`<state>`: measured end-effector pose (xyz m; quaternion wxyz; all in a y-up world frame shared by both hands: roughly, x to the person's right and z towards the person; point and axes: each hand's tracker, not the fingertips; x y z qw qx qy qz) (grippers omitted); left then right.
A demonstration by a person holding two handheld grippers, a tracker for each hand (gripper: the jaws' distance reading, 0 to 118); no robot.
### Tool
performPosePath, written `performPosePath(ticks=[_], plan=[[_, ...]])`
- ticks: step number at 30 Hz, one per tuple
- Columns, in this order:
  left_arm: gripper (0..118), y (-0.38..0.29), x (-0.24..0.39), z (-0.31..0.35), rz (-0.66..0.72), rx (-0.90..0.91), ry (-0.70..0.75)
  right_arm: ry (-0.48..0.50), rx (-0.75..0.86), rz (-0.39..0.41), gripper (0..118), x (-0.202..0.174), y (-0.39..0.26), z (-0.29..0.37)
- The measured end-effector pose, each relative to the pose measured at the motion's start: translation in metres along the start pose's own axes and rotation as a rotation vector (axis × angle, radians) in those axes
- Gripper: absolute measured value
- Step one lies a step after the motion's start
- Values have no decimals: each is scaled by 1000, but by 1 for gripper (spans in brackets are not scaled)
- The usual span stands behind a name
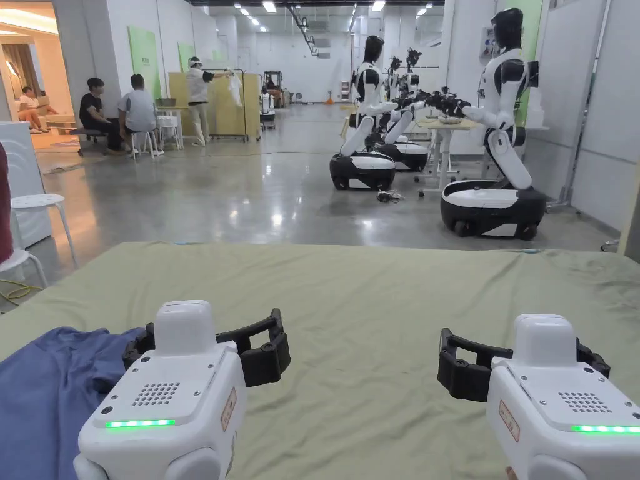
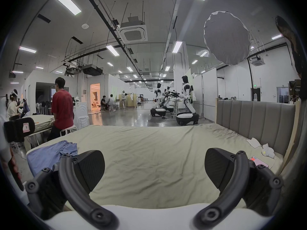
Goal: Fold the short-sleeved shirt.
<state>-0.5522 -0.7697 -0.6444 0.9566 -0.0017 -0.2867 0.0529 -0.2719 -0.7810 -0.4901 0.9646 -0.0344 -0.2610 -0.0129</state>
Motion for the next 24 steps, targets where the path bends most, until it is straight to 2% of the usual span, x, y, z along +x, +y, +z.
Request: performPosePath(ticks=[9, 19, 20, 21, 22, 23, 24], plan=[[117, 0, 2, -2, -24, 9, 52, 0, 1, 1, 118, 0, -1, 0], [117, 1, 4, 0, -9, -26, -12, -2, 2, 11, 118, 0, 0, 0], [116, 2, 5, 1, -14, -29, -16, 0, 1, 12, 115, 0, 0, 1], [109, 2, 6, 3, -26, -21, -29, -2, 3, 15, 107, 0, -1, 2], [88, 2, 10, 6, -68, -1, -27, -11, 7, 20, 90, -2, -1, 3], [24, 1, 15, 6, -125, 16, 27, -21, 7, 26, 45, -2, -1, 3], [0, 0, 20, 5, -175, 21, 100, -51, 5, 36, 11, -4, -2, 3]])
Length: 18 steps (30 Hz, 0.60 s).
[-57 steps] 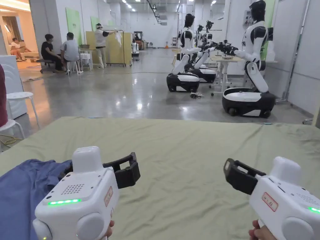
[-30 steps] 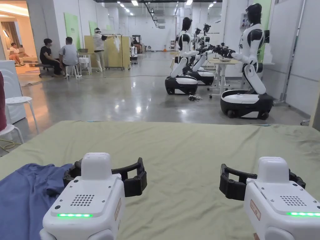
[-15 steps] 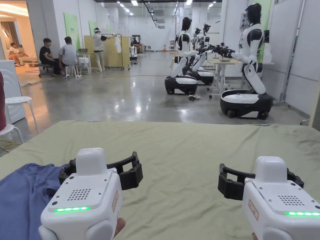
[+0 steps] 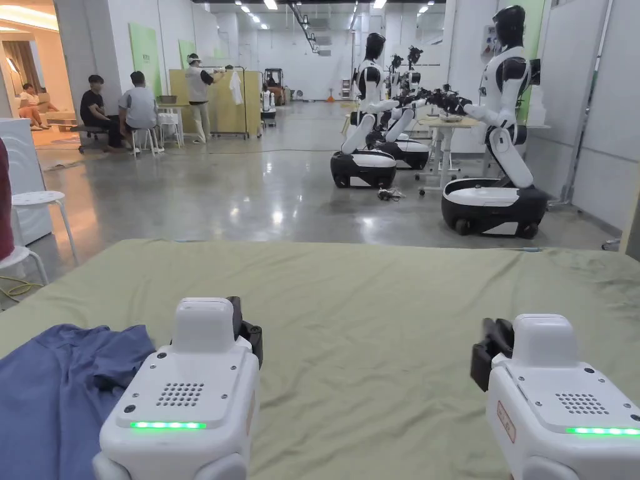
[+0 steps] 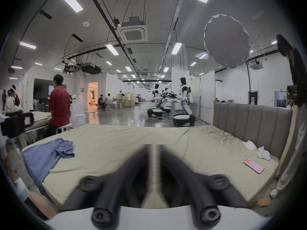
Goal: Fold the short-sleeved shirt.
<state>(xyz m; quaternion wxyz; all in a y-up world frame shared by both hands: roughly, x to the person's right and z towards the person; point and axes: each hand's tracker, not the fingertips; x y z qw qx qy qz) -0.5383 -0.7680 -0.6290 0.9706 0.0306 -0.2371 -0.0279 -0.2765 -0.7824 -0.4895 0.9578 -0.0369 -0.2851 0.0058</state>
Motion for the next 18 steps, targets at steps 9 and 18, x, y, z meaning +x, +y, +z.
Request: performPosePath(ticks=[9, 18], plan=[[0, -2, -1, -2, 40, -34, -91, 12, -2, 14, 0, -1, 0, 3], [0, -11, -59, 20, 24, -45, 86, 198, -21, 31, 0, -66, 2, -26]])
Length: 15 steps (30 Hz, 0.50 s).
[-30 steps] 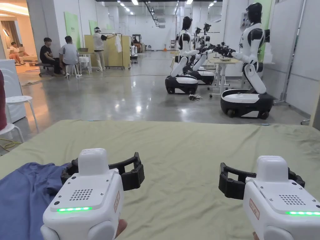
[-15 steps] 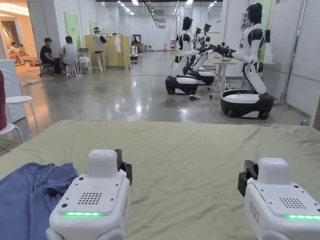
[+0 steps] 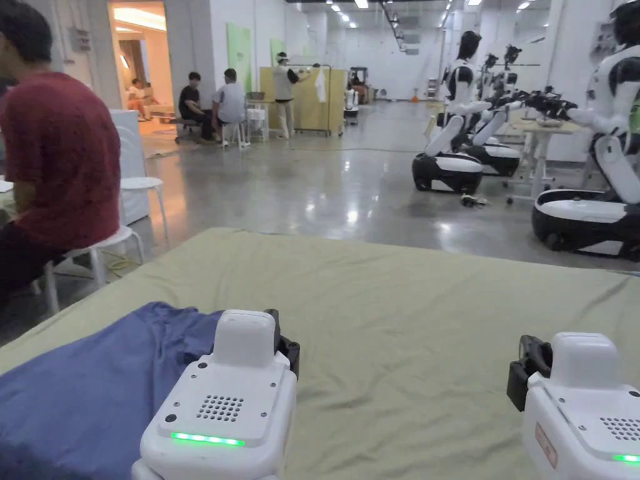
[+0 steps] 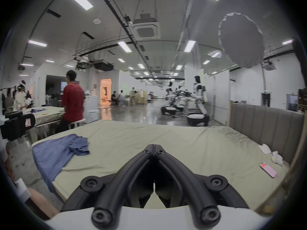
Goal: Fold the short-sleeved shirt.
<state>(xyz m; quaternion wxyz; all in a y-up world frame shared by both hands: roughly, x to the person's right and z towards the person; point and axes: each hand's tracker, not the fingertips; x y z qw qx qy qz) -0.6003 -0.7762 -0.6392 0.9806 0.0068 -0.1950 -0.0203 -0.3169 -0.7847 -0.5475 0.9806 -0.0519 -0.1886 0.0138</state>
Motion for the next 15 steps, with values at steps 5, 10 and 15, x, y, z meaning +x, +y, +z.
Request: performPosePath(ticks=[5, 10, 15], plan=[[0, -12, -75, 23, 14, -27, 237, 227, 30, 63, 0, -82, 7, -23], [0, -24, -128, 54, 25, -58, 388, 417, 51, 94, 0, -152, 12, -27], [0, -31, -155, 62, 67, -81, 443, 469, 47, 70, 0, -179, 11, -34]])
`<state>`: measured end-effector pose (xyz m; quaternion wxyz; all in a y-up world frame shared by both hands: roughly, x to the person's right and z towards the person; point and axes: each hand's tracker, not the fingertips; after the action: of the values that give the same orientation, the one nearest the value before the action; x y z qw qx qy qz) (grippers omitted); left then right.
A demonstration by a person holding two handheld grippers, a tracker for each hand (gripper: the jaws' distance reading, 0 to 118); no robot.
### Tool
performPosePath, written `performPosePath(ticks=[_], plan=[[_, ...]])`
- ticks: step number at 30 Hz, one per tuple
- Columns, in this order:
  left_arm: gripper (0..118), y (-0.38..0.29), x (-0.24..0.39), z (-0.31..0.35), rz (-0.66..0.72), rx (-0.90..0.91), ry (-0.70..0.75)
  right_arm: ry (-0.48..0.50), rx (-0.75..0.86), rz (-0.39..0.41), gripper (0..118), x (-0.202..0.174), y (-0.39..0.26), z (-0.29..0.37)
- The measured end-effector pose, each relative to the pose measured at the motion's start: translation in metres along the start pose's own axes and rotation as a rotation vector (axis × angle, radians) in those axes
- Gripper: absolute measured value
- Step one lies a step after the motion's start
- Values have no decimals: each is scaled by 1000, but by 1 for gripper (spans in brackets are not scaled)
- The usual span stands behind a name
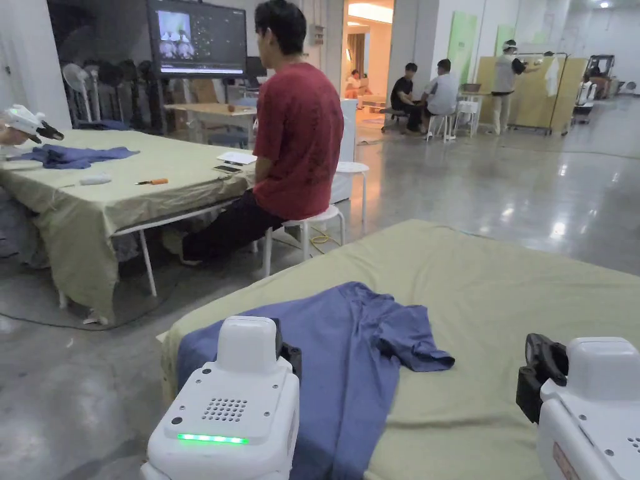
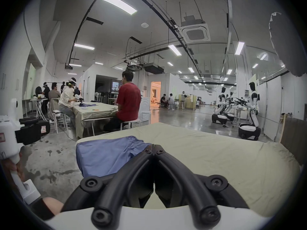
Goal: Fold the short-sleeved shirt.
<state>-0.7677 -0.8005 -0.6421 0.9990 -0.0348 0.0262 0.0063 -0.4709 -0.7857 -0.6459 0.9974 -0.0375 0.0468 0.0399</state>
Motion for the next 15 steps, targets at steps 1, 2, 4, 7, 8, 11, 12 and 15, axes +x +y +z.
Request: performPosePath(ticks=[1, 2, 4, 7, 8, 11, 12, 15], plan=[[0, 0, -2, -4, 7, -7, 2, 7, -3, -3, 0, 0, -1, -4], [0, 0, -2, -11, 10, -21, -6, 8, -5, -4, 0, 0, -3, -7], [0, -1, 5, -31, 16, -56, -39, 7, -15, -9, 0, 5, -6, -16], [0, -1, 22, -83, 19, -137, -134, 1, -25, -12, 0, 17, -13, -28], [0, 0, 28, -103, 16, -173, -163, -1, -30, -7, 0, 21, -15, -31], [0, 5, 53, -188, 17, -330, -274, -17, -42, 19, 0, 37, -23, -43], [0, 3, 64, -219, 8, -374, -285, -24, -46, 25, 0, 43, -27, -48], [59, -11, 92, -303, -9, -554, -356, -51, -71, 16, 0, 62, -40, -63]])
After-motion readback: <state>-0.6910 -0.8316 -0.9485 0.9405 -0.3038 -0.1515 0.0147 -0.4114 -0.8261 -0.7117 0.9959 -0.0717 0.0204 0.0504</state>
